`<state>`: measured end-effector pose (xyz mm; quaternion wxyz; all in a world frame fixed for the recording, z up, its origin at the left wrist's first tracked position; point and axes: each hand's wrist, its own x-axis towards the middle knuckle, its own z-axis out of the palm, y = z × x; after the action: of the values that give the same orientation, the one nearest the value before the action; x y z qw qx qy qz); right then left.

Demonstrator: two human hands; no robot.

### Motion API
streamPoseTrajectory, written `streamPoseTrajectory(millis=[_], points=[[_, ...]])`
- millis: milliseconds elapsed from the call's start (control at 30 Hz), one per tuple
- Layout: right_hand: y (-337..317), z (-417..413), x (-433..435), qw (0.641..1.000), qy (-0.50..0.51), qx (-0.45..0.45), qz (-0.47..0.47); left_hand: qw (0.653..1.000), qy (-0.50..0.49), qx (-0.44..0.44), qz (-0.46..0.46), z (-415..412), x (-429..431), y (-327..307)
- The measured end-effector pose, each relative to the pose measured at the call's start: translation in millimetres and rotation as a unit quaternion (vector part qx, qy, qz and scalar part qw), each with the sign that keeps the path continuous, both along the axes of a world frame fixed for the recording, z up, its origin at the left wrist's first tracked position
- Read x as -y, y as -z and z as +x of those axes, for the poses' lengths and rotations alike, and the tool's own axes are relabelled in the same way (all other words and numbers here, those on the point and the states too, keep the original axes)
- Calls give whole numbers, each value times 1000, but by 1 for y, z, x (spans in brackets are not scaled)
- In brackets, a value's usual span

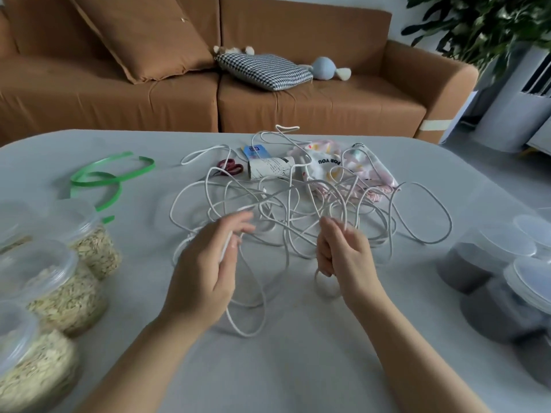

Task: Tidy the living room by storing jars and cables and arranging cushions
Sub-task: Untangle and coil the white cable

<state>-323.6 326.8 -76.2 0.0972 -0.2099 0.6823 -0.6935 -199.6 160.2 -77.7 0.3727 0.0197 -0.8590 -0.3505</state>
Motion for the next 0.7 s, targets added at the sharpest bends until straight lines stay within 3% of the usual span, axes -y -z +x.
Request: streamPoseTrajectory(millis=[67,133,200,367,567,700], points=[[2,3,2,1000,19,16,4,999,36,-10,-2,2,-5,-1],[4,2,4,991,-2,103,-82,999,48,-14,-4,1,-7,-1],[6,-2,4,967,-38,190,-163,999,46,-13,1,-2,-7,1],[5,-3,9,922,-104,308,-211,996,84,17,0,-3,-9,8],[4,-2,9,908,-82,334,-239,986,147,77,-25,-7,-14,9],[4,0,9,928,-85,294,-211,978,179,108,-2,-4,-14,9]])
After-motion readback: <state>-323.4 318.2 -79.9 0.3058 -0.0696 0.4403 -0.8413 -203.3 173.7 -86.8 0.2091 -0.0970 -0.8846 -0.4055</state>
